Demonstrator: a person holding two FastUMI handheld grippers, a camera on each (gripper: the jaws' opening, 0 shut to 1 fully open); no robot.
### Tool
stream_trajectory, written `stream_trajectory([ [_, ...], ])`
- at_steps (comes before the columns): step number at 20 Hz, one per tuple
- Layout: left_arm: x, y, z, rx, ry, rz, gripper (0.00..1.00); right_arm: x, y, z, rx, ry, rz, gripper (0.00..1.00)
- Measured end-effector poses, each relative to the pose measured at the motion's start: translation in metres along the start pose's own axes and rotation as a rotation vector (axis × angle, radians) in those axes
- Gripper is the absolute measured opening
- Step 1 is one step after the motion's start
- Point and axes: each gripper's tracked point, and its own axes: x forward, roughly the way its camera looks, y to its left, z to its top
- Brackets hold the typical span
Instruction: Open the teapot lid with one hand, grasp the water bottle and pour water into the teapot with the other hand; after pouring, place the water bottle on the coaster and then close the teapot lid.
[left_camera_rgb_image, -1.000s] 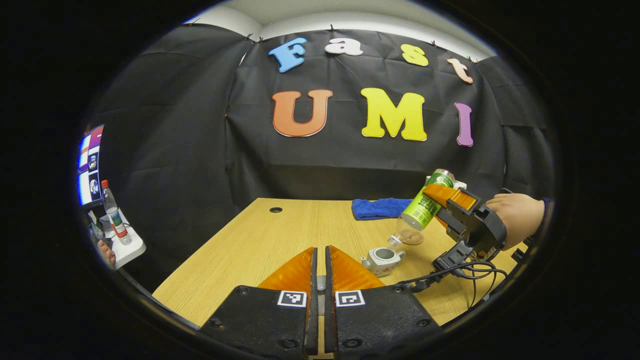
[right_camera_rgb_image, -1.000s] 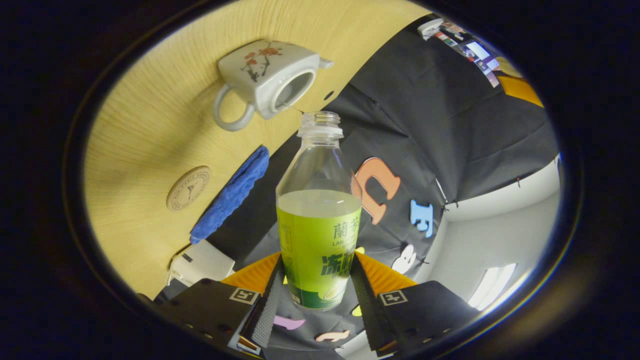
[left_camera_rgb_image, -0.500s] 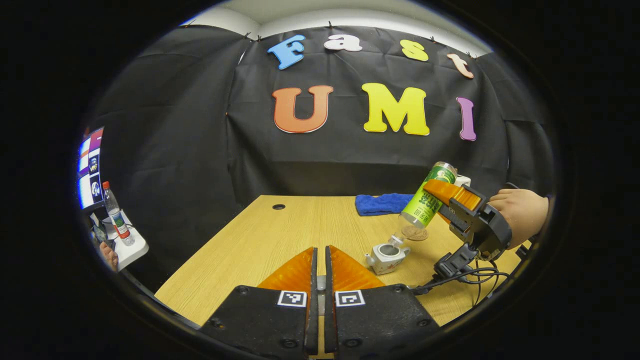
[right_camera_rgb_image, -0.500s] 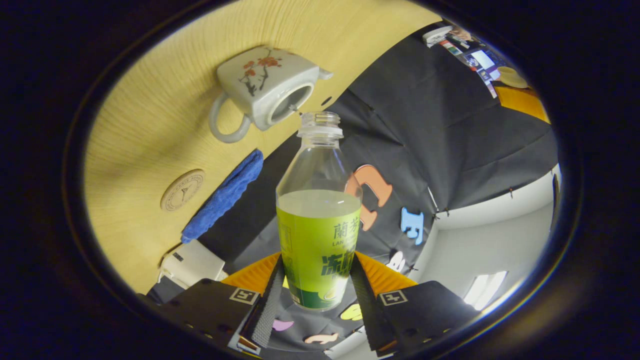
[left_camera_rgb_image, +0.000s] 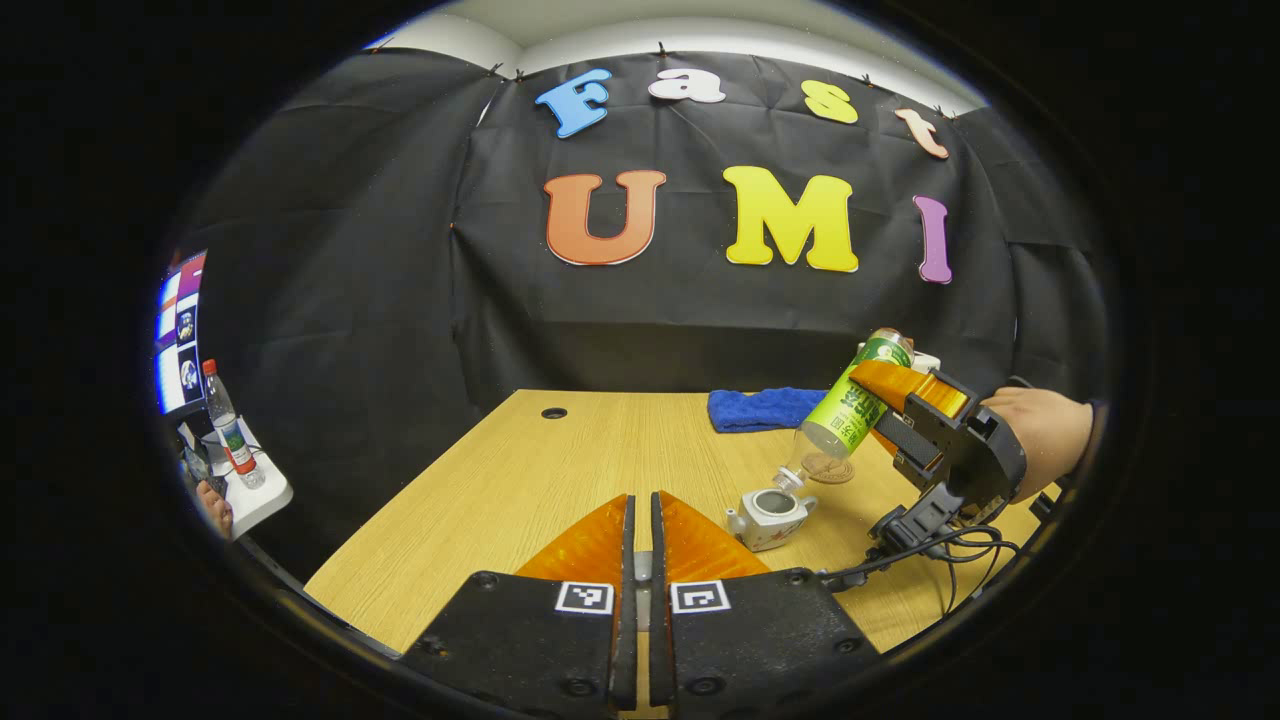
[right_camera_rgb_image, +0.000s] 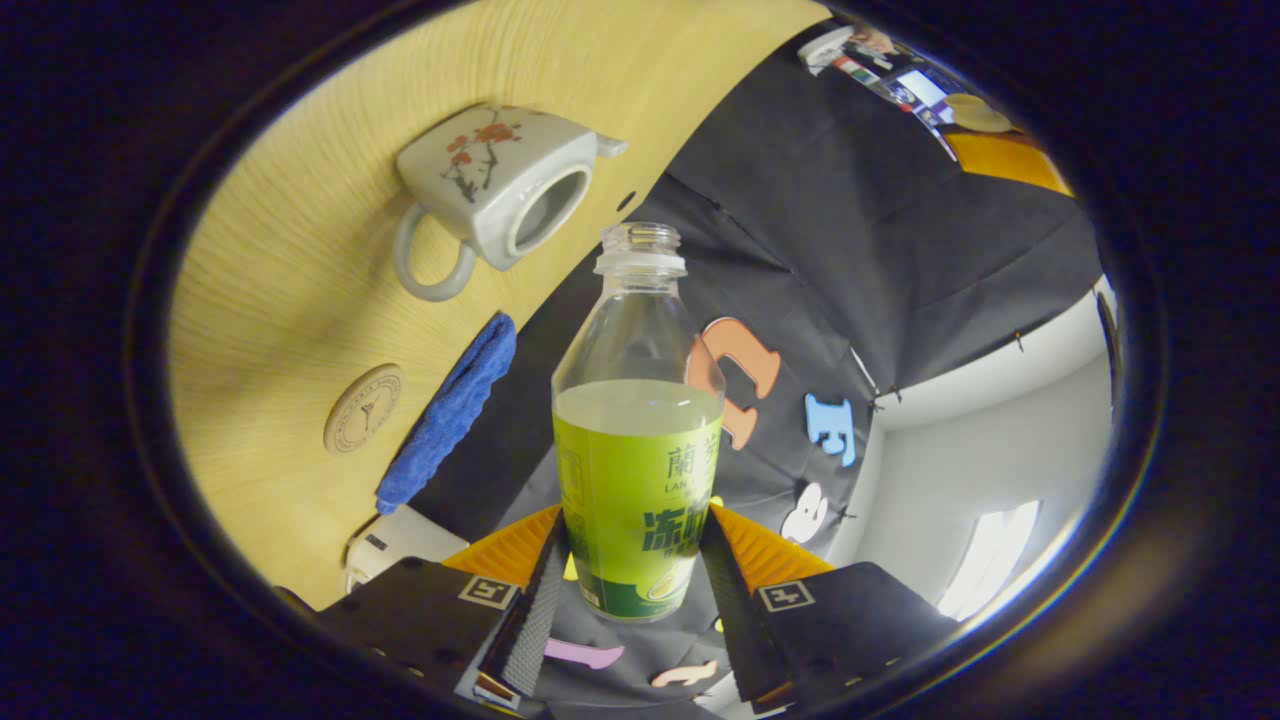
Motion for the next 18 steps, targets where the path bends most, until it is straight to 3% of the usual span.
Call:
stream_trajectory([
  [2,0.003,-0.002,-0.002,-0.007,0.006,-0.009,0.07,-0.002,0.008,-0.003,0.113,0.019,0.023,0.75],
  [6,0.005,-0.002,-0.004,-0.009,0.012,-0.003,0.07,-0.011,0.041,-0.014,0.386,0.102,0.167,0.72],
  [7,0.006,-0.002,-0.005,-0.008,0.013,-0.003,0.07,-0.011,0.046,-0.016,0.473,0.125,0.192,0.75],
  [12,0.006,-0.003,-0.008,-0.002,0.02,-0.009,0.07,-0.007,0.06,-0.016,0.996,0.21,0.329,0.72],
  [18,0.007,-0.008,-0.008,0.006,0.025,-0.01,0.07,0.01,0.075,-0.024,1.457,0.341,0.422,0.74],
])
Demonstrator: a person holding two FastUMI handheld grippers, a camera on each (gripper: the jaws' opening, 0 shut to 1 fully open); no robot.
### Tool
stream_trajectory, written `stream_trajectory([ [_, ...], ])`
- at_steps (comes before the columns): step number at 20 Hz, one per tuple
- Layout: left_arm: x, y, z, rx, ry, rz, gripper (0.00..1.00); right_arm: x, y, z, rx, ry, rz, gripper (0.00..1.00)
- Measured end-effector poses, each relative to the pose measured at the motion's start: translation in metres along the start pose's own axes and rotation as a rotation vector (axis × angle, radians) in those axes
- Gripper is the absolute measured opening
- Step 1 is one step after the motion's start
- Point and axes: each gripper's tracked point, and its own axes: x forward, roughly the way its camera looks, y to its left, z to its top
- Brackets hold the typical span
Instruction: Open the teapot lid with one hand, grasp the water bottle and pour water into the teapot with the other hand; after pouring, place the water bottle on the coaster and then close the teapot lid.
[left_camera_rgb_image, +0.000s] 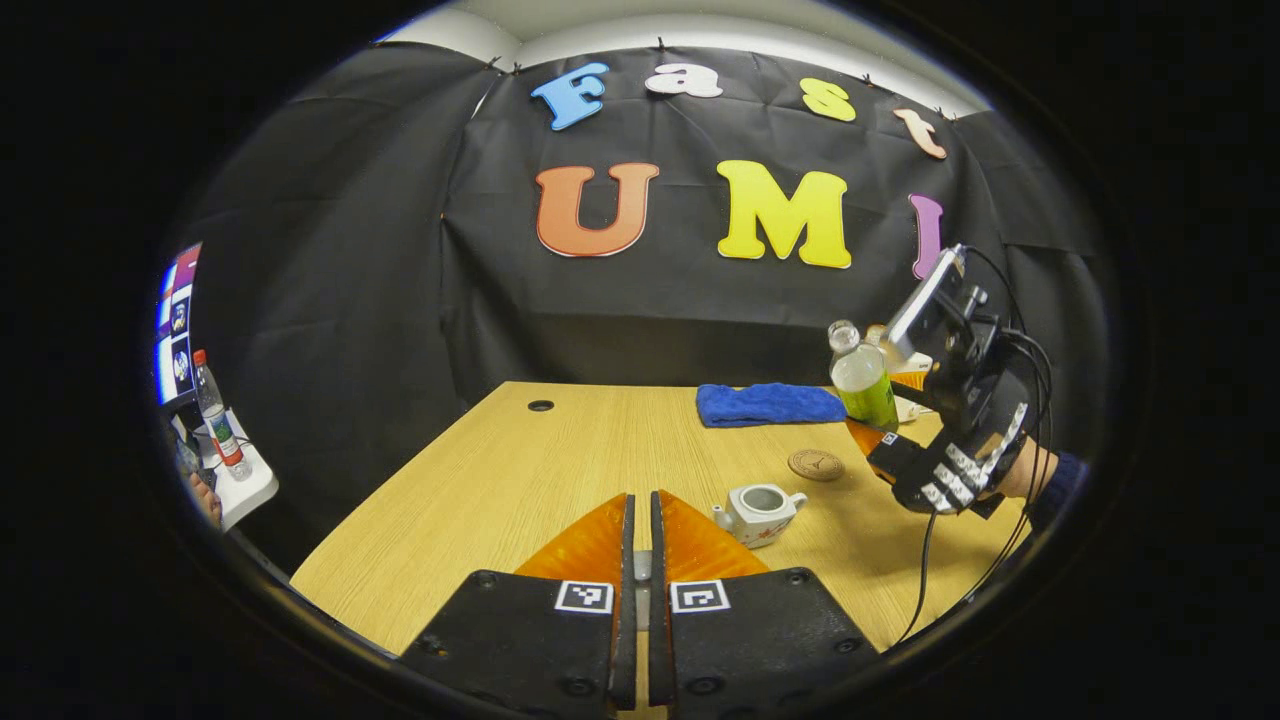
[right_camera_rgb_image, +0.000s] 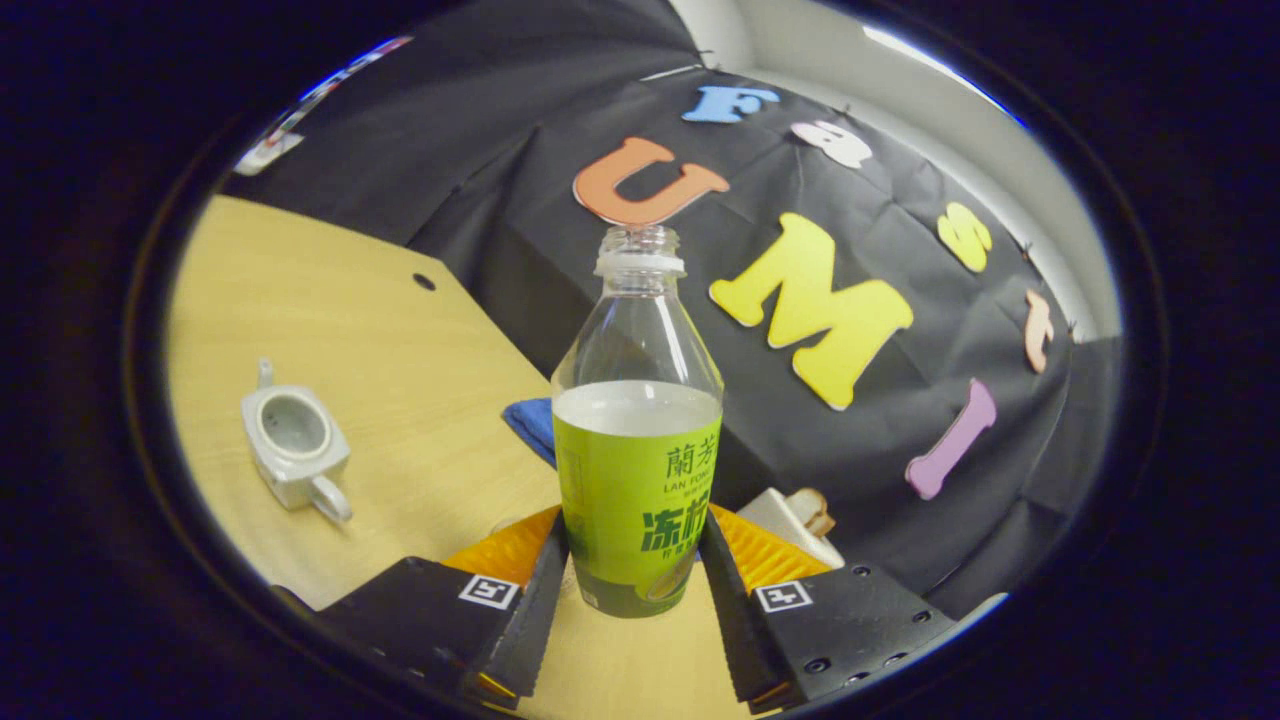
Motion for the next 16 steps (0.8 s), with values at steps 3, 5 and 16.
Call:
stream_trajectory([
  [3,-0.005,-0.003,0.004,0.011,-0.01,0.0,0.07,0.015,-0.005,-0.002,0.187,0.032,0.024,0.73],
  [5,-0.005,-0.008,0.008,0.021,-0.02,-0.006,0.07,0.026,-0.004,-0.001,0.309,0.042,0.048,0.7],
  [16,0.01,-0.026,-0.005,0.067,0.006,-0.014,0.07,0.076,0.021,-0.049,0.602,0.161,0.073,0.71],
])
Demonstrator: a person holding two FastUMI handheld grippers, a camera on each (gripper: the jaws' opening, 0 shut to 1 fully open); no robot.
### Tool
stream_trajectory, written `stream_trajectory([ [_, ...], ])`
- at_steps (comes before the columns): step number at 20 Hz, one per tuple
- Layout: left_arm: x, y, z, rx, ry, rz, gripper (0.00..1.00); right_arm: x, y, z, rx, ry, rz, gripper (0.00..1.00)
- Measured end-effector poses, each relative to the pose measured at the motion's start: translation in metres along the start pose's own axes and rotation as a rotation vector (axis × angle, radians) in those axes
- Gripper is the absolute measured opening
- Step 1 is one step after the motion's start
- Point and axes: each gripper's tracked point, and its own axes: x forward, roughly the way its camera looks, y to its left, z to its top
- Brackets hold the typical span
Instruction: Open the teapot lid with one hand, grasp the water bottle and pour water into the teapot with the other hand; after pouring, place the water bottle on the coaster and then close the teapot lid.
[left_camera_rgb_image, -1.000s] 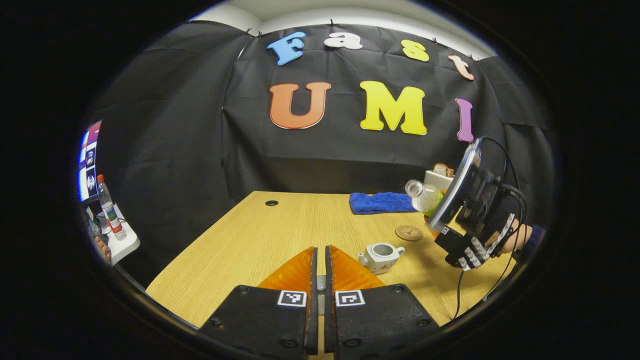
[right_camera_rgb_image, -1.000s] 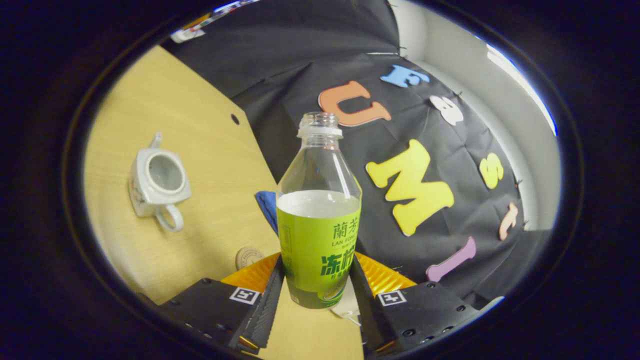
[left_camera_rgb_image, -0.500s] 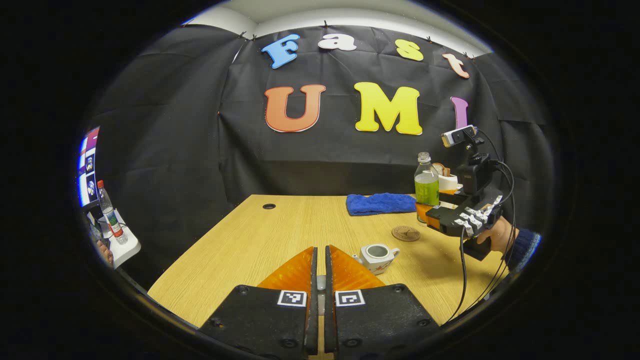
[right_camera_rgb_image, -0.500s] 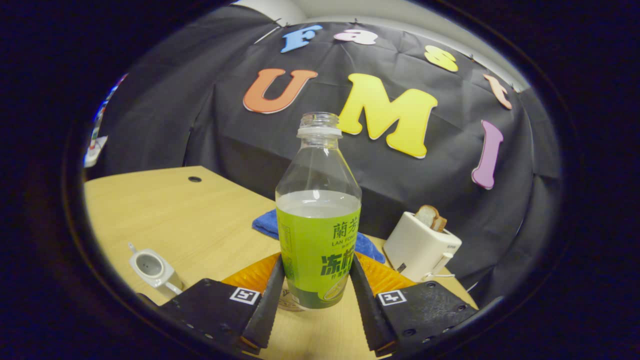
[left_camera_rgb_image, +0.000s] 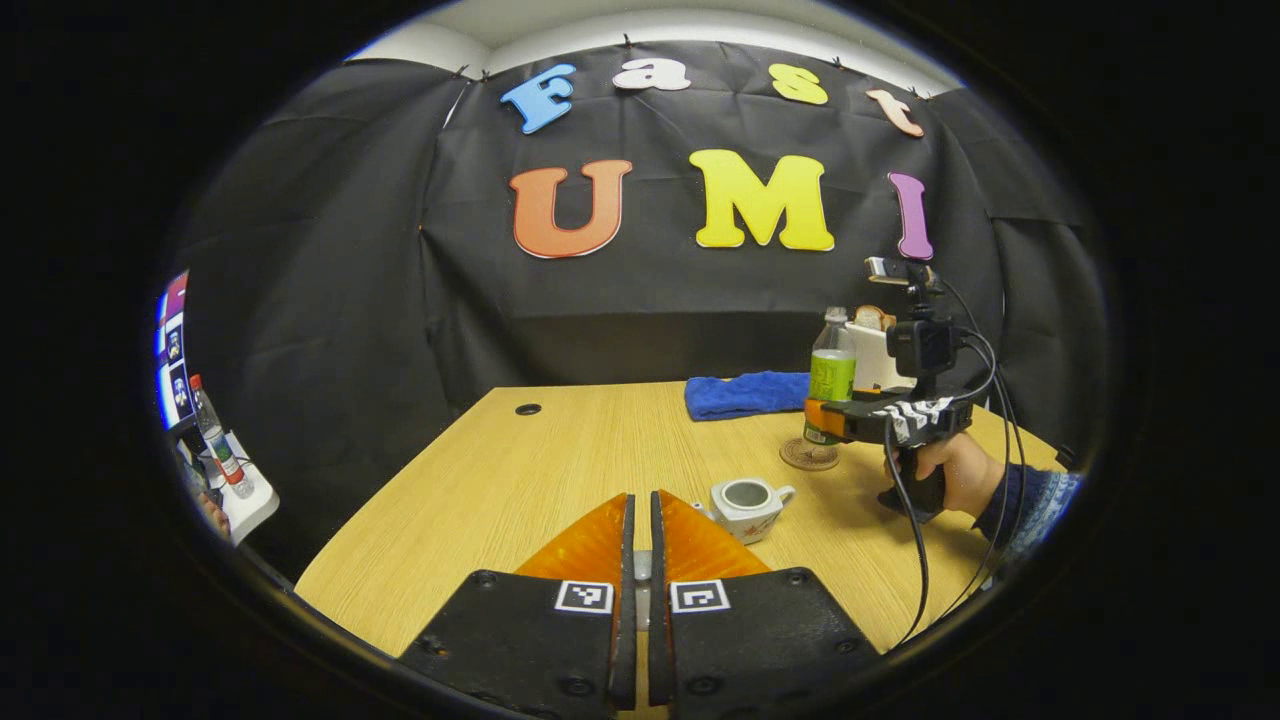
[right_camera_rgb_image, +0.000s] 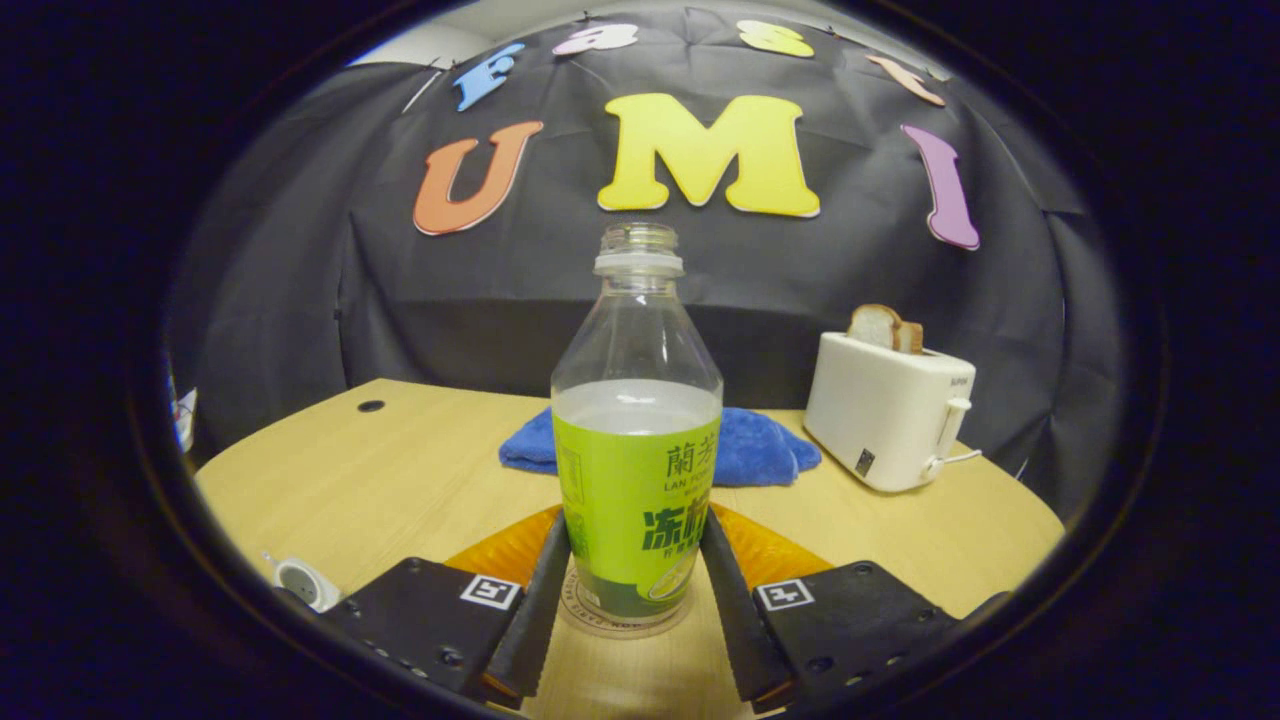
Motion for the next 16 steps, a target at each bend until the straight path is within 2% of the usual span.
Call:
stream_trajectory([
  [1,-0.001,-0.004,0.0,-0.005,0.002,-0.006,0.07,0.001,0.001,-0.004,0.007,0.001,0.007,0.73],
  [9,0.004,-0.013,-0.003,0.013,0.009,-0.024,0.07,0.008,0.011,0.001,-0.045,-0.015,0.02,0.71],
  [12,0.004,-0.011,-0.002,0.011,0.007,-0.016,0.07,0.004,0.008,0.001,-0.052,-0.005,0.005,0.77],
  [15,0.003,-0.012,0.001,0.001,-0.003,-0.012,0.07,-0.011,0.002,0.006,-0.047,-0.025,0.003,0.97],
  [16,0.002,-0.011,0.004,-0.004,-0.013,-0.013,0.07,-0.019,0.001,0.009,-0.049,-0.037,0.011,0.99],
])
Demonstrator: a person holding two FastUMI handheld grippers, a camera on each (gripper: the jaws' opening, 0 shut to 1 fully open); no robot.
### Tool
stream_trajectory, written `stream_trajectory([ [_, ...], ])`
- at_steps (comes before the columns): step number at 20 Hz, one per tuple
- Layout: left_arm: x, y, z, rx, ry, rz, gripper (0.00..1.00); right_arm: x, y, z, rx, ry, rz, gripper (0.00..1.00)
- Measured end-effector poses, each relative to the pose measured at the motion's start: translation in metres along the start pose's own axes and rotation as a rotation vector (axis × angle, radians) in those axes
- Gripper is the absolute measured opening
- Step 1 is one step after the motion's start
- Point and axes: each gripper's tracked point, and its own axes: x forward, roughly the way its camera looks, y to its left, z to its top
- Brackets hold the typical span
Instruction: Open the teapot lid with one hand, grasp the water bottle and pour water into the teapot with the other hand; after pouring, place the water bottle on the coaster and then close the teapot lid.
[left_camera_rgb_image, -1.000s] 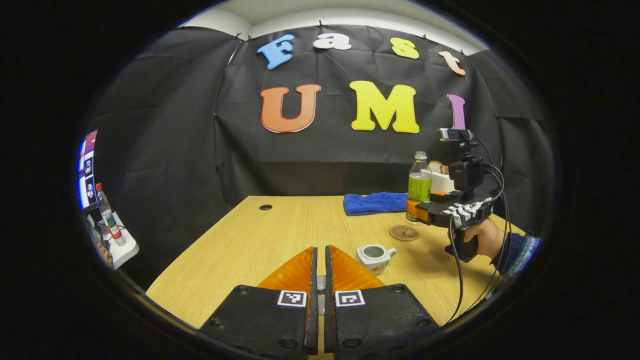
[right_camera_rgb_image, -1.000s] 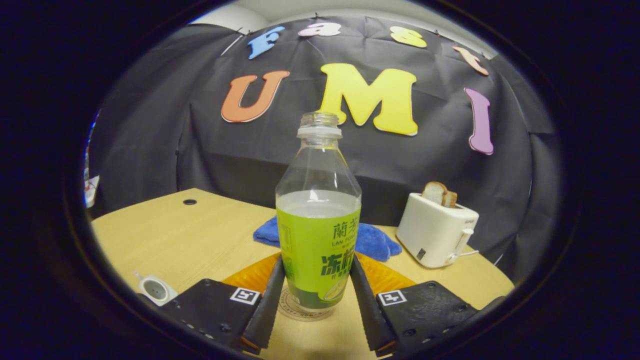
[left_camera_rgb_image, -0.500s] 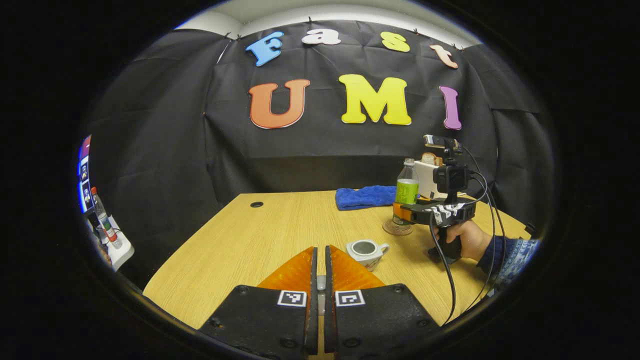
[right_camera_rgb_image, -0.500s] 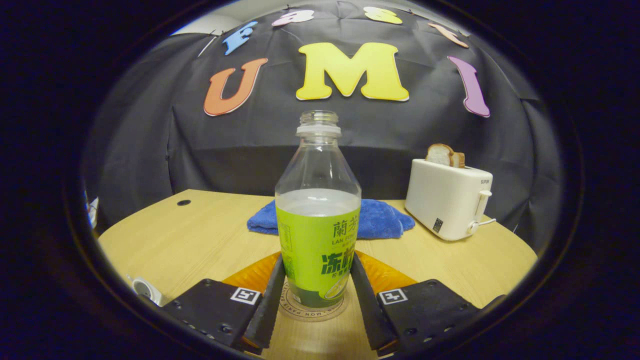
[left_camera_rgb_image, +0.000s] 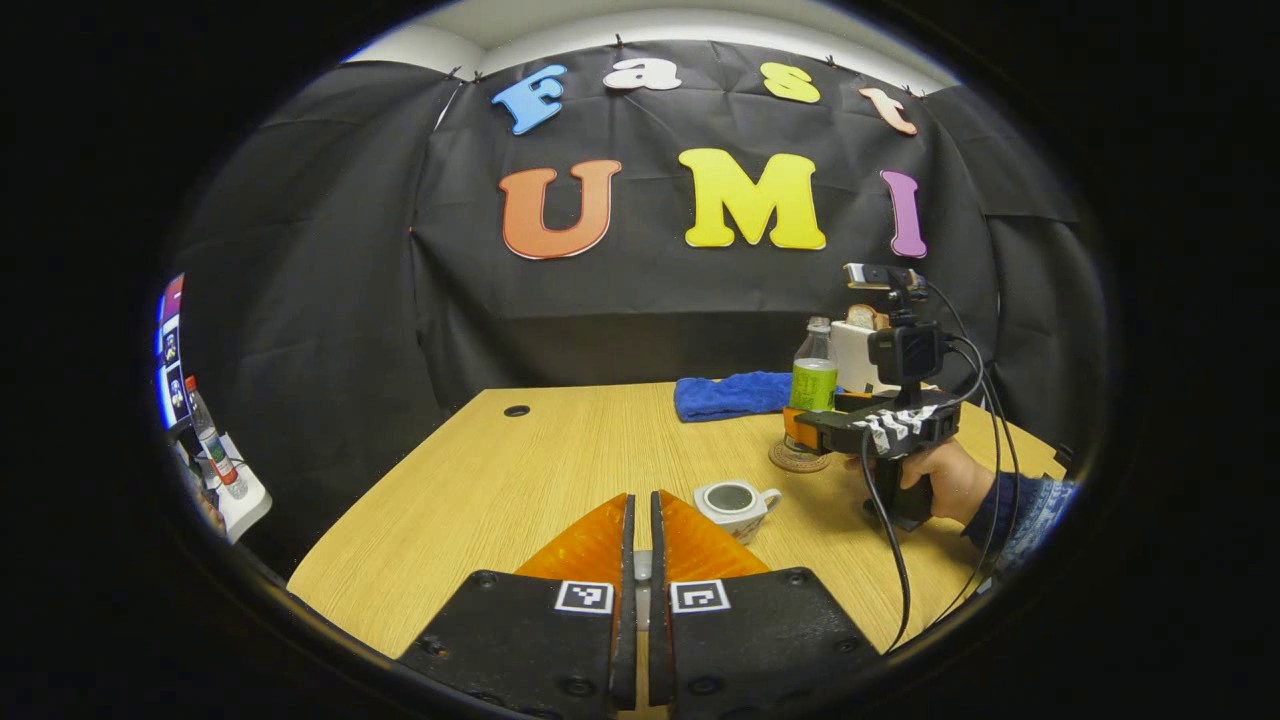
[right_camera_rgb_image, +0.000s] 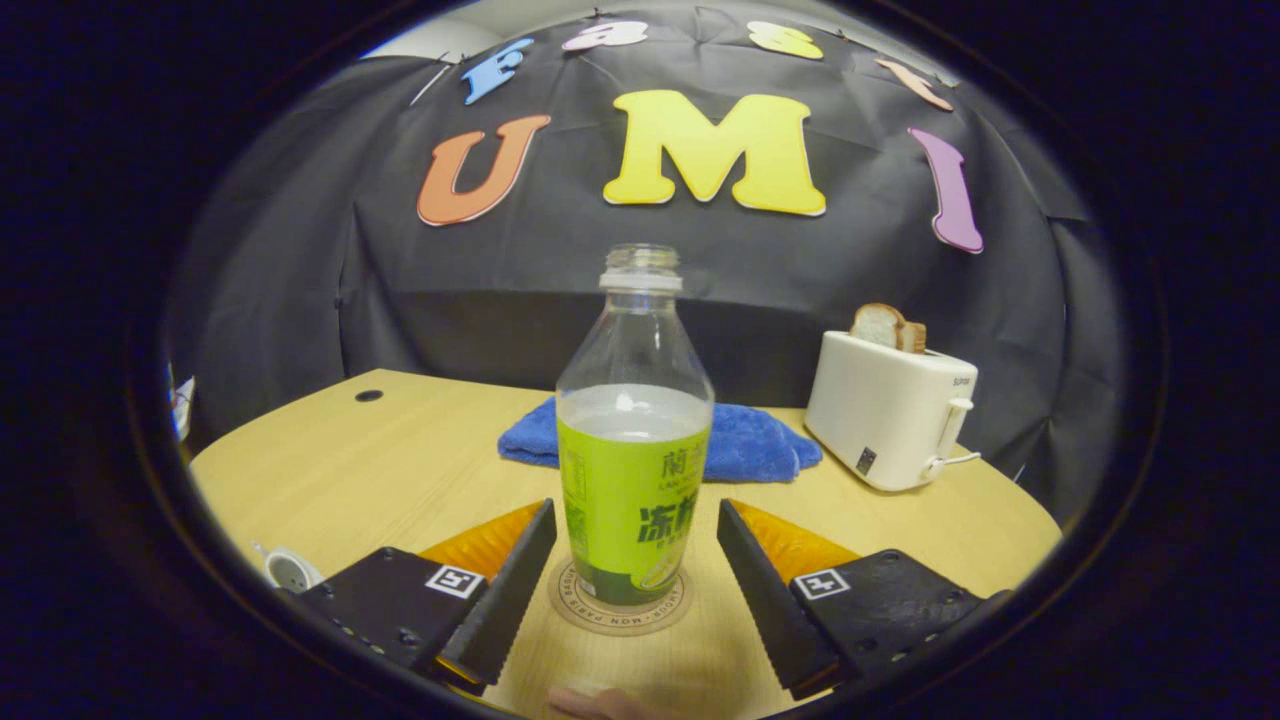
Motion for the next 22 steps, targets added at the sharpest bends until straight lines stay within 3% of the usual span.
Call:
stream_trajectory([
  [7,0.012,-0.006,-0.004,-0.017,-0.004,0.01,0.08,-0.081,-0.024,-0.002,0.023,-0.043,0.054,0.96],
  [13,0.02,-0.019,0.001,-0.011,-0.032,0.032,0.08,-0.154,-0.082,-0.013,0.038,-0.096,-0.006,0.96],
  [17,0.033,-0.057,0.008,-0.022,-0.054,-0.063,0.07,-0.182,-0.114,-0.017,0.082,-0.13,-0.036,0.96],
  [22,0.058,-0.088,0.024,0.007,-0.085,-0.118,0.07,-0.193,-0.141,-0.028,0.102,-0.105,-0.054,0.96],
])
